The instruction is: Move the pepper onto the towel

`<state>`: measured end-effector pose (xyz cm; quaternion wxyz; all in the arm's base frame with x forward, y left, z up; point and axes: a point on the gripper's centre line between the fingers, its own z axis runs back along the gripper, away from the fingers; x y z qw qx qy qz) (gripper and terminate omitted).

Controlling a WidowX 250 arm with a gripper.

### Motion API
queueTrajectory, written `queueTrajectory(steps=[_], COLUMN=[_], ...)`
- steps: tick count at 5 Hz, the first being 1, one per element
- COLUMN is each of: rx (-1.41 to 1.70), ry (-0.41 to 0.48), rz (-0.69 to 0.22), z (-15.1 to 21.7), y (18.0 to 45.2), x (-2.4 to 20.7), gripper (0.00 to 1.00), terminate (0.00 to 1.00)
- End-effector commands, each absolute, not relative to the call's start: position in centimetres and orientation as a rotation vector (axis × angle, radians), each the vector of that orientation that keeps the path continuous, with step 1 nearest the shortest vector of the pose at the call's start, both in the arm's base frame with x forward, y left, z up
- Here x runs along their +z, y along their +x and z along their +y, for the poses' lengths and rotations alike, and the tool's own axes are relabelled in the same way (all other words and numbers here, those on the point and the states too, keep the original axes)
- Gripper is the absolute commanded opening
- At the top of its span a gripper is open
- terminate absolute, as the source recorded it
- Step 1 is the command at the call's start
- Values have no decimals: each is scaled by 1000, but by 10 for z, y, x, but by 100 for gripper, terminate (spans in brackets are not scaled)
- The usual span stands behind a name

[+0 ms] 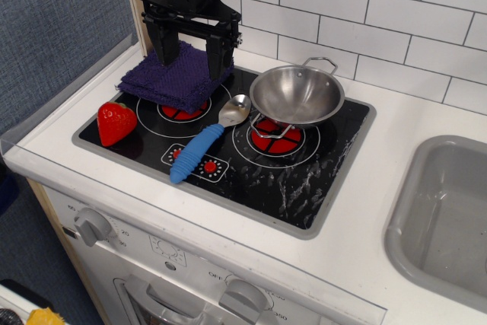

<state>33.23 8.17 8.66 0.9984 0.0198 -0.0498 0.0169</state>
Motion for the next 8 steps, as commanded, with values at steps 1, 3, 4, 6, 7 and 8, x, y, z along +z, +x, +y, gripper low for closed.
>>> queueTrajectory(steps=[1,3,4,6,7,8], rx=[34,-20,-20,-19,13,28], ry=[40,45,81,119,131,121], rz=[-100,-118,-92,-68,-82,-86], z=[82,131,159,162,163,161], y=[332,289,261,263,274,283], x=[87,81,74,52,42,37], gripper=[100,100,100,100,100,100], terminate=[0,0,0,0,0,0])
